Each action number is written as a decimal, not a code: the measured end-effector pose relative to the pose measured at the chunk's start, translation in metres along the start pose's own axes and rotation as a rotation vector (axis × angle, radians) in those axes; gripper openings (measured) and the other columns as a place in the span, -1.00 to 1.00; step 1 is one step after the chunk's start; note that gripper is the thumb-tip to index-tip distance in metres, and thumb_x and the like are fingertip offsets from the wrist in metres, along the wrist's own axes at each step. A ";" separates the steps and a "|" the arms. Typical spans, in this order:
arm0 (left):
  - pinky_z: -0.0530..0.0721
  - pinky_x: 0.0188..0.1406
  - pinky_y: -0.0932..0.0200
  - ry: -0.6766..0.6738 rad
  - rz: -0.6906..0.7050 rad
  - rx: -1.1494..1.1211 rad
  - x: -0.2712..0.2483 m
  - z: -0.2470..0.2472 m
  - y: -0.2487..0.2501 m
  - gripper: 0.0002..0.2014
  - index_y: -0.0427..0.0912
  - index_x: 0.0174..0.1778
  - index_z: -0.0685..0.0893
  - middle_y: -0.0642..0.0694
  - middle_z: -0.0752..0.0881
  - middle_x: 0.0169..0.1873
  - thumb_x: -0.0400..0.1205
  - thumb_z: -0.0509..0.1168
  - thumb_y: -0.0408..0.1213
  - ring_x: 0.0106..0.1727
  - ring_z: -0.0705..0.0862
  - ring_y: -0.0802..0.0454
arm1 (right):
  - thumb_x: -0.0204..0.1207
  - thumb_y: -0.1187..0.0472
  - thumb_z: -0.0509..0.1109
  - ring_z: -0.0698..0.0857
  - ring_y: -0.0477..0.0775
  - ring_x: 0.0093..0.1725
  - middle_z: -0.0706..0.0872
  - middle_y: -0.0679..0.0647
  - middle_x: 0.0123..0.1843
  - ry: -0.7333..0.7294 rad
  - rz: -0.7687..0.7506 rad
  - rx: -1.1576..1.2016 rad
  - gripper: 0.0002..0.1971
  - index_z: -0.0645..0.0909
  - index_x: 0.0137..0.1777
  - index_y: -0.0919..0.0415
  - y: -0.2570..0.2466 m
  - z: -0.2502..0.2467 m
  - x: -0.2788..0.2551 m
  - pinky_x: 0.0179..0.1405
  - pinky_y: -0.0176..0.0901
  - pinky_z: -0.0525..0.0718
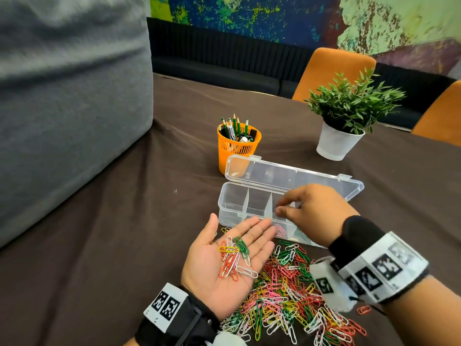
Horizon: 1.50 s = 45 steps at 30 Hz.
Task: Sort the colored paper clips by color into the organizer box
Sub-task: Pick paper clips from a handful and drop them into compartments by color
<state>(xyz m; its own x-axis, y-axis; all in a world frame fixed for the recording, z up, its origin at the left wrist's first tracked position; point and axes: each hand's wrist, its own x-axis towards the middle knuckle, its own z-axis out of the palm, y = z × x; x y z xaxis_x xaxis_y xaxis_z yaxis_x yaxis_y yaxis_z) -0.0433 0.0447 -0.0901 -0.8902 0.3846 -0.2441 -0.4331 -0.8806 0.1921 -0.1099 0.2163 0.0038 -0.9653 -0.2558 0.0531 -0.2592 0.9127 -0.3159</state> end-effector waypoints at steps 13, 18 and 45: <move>0.57 0.33 -0.19 -0.217 -0.011 0.019 0.002 -0.009 -0.005 -0.20 -0.58 0.33 0.61 -0.51 0.65 0.25 0.77 -0.04 0.21 0.21 0.72 -0.35 | 0.44 0.26 0.46 0.71 -0.19 -0.28 0.77 -0.11 -0.29 -0.099 -0.083 0.294 -0.86 0.63 -0.12 -0.02 -0.039 0.042 -0.037 -0.19 -0.26 0.68; 0.43 0.53 -0.24 -0.063 0.026 0.001 0.000 -0.002 -0.006 -0.23 -0.61 0.39 0.55 -0.47 0.62 0.33 0.71 0.13 0.17 0.29 0.66 -0.39 | 0.48 0.53 0.42 0.61 -0.07 -0.50 0.69 0.11 -0.34 -0.099 0.144 0.976 -0.82 0.63 -0.08 0.25 -0.023 0.028 -0.028 -0.59 -0.32 0.51; 0.75 0.14 -0.32 -0.044 0.007 0.007 -0.003 0.002 0.000 -0.21 -0.55 0.47 0.51 -0.49 0.57 0.44 0.73 0.04 0.21 0.31 0.69 -0.44 | 0.31 -0.41 0.32 0.55 -0.24 -0.14 0.54 -0.20 -0.10 -0.142 -0.223 0.051 -0.49 0.75 0.02 -0.06 -0.040 0.024 -0.061 -0.08 -0.28 0.56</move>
<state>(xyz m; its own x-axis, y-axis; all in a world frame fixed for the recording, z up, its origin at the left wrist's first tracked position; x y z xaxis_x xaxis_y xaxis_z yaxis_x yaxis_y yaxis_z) -0.0409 0.0437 -0.0873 -0.8986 0.3901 -0.2007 -0.4274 -0.8815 0.2006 -0.0399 0.1874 -0.0089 -0.8691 -0.4946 -0.0059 -0.4598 0.8123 -0.3589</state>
